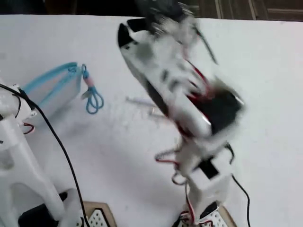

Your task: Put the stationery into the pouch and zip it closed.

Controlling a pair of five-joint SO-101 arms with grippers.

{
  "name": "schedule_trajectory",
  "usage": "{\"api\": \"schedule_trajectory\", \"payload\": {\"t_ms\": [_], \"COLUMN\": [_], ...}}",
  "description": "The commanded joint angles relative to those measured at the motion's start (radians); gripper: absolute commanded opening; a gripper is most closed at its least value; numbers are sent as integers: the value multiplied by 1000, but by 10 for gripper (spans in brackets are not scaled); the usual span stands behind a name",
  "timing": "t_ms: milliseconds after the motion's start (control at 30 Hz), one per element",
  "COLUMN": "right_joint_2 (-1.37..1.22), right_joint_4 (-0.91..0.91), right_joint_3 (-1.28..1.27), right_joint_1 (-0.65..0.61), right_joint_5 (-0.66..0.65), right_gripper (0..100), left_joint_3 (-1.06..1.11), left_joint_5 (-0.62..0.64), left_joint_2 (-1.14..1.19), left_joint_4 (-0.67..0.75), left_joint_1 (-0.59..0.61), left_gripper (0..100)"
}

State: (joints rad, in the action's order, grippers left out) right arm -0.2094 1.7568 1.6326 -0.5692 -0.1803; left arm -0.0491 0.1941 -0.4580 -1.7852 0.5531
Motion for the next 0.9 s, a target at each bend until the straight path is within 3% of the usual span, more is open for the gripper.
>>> {"api": "schedule_trajectory", "payload": {"t_ms": [0, 167, 333, 533, 667, 867], "right_joint_2": [136, 303, 591, 901, 1013, 1059], "right_joint_4": [15, 16, 16, -35, -288, -958], "right_joint_3": [15, -57, -479, -1131, -1467, -1829], "right_joint_1": [15, 19, 10, -70, -162, -234], "right_joint_5": [14, 15, 25, 296, 390, 468], "right_gripper": [18, 17, 17, 17, 17, 17], "left_joint_3": [-5, -5, -5, 0, -5, -5], "left_joint_5": [3, 3, 3, 3, 3, 5], "left_joint_2": [-13, -13, -13, -13, -13, -13], "left_joint_4": [0, 0, 0, 0, -2, -3], "left_joint_1": [4, 4, 2, 2, 2, -7], "left_gripper": [22, 22, 22, 22, 22, 21]}}
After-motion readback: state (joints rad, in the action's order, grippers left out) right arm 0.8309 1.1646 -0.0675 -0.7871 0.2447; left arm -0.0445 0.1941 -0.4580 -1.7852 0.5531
